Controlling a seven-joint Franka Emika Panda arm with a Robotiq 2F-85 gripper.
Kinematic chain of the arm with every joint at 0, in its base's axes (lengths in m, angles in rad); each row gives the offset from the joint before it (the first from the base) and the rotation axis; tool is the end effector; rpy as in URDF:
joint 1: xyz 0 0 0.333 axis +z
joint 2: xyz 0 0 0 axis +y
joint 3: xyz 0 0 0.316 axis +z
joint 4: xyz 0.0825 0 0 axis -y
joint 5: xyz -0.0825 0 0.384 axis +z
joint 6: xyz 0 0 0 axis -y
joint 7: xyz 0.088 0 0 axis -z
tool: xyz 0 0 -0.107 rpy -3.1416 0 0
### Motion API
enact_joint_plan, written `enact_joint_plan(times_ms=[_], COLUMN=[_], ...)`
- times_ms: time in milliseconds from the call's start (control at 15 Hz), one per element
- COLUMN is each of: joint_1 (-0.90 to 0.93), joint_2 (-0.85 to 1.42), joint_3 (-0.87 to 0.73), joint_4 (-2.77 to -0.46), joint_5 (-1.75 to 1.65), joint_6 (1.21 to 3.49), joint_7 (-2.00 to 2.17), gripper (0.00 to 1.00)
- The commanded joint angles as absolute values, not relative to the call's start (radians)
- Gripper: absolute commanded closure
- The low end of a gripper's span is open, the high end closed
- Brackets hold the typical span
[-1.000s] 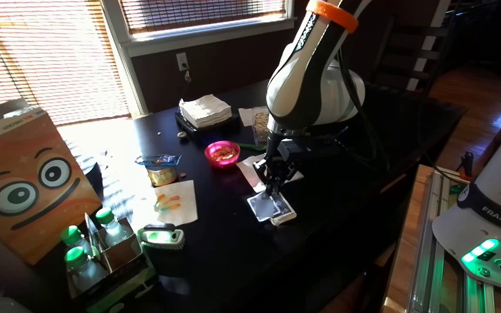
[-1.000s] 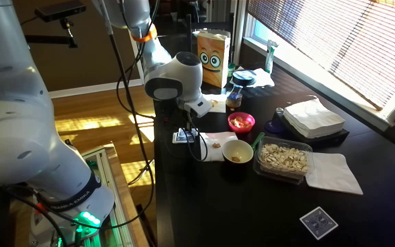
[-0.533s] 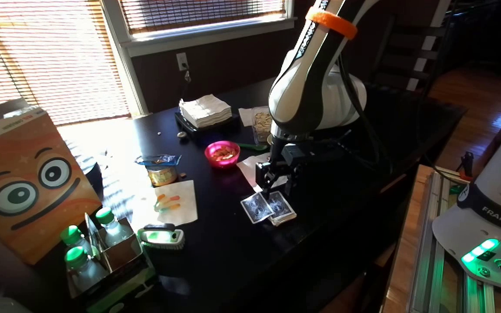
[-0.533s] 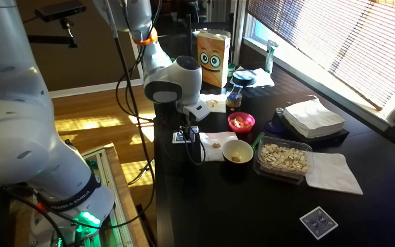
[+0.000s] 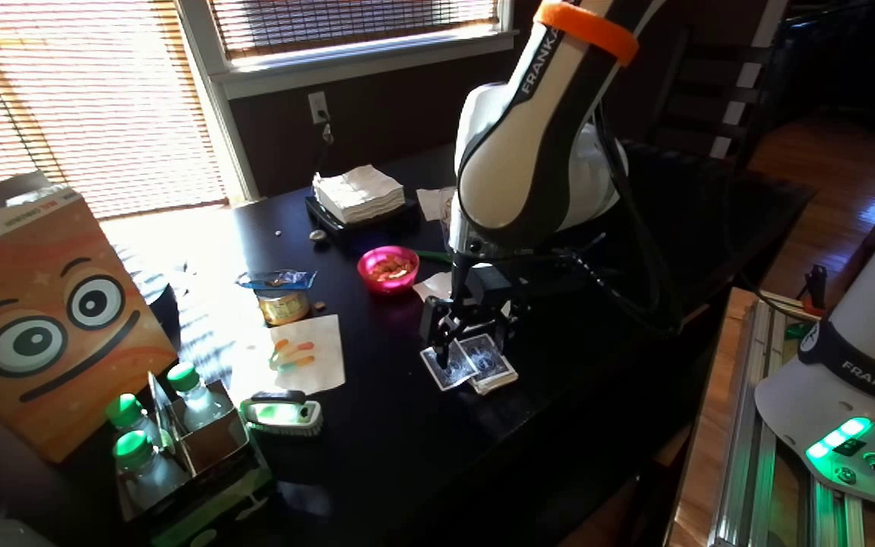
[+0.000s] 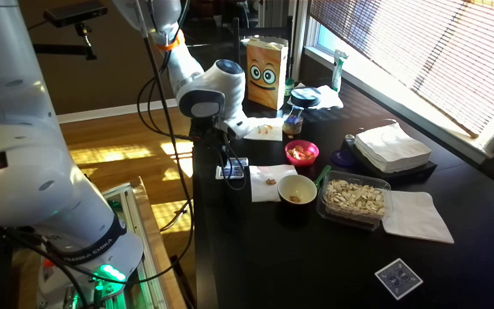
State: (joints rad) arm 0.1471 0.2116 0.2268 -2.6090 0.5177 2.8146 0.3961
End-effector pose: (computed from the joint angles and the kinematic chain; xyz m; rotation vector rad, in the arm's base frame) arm 0.4058 0.1388 0.1780 -2.8493 0.7572 0.1329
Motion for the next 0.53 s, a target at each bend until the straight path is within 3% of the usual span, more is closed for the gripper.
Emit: enact_joint_plan(times_ms=[0,467], joint_1=[0.236,0.341], joint_2=[0.225,0.287], joint_3=[0.152,0.033], joint_4=[-2.575,-2.477], joint_5=[0.354,0.028], joint_6=[2.761,2.730], joint_7=[0.601,0.865], gripper=[0.00,0.00])
